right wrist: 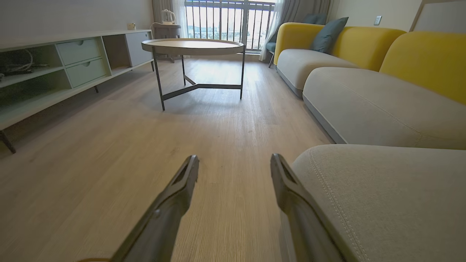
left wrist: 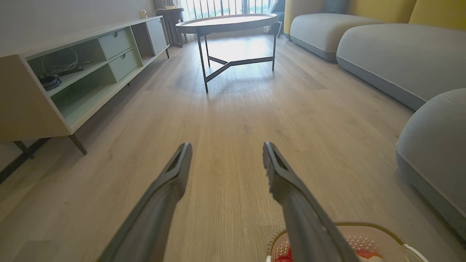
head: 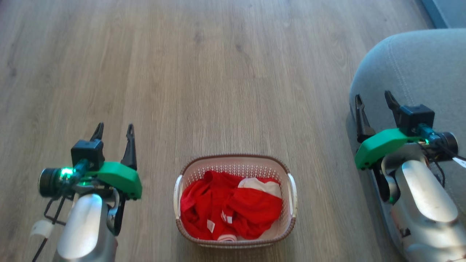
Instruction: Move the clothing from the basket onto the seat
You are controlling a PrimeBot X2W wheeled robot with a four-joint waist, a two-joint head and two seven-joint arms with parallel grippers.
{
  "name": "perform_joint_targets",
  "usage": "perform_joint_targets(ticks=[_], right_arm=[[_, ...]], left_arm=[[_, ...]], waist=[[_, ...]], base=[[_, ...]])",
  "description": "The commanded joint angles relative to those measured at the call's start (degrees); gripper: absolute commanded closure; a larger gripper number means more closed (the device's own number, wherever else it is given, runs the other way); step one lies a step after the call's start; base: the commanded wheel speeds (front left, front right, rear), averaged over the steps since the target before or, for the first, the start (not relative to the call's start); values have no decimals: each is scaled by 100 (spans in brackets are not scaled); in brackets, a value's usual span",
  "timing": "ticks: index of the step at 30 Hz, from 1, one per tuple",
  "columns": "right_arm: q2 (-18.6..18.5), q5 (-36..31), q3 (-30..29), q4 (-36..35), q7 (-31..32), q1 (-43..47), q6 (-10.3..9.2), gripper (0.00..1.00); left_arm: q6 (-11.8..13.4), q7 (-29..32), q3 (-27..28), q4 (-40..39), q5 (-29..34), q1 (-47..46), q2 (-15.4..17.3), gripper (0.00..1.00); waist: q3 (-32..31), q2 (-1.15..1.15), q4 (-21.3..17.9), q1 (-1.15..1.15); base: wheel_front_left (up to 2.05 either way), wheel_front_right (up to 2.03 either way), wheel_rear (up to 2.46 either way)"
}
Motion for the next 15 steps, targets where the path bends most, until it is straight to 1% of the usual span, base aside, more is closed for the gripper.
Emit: perform_joint_targets(ticks=[1,9,15], right_arm=[[21,-30,60,-263,-77,-300,13,0],[90,-158,-95,-949,-77,-480,13,0],[179,-258,-214,-1408,-77,-725,13,0]], left_arm=[[-32,-55,191,-255,-38,-338,76,0],[-226,-55,223,-375,-118,-442,-41,0],[-374,-55,36,-354,-209,-577,-120,0]], waist=[[160,0,-18,0],[1007,0,-109,0],[1761,0,-229,0]], base=[[0,0,0],[0,0,0],[0,0,0]])
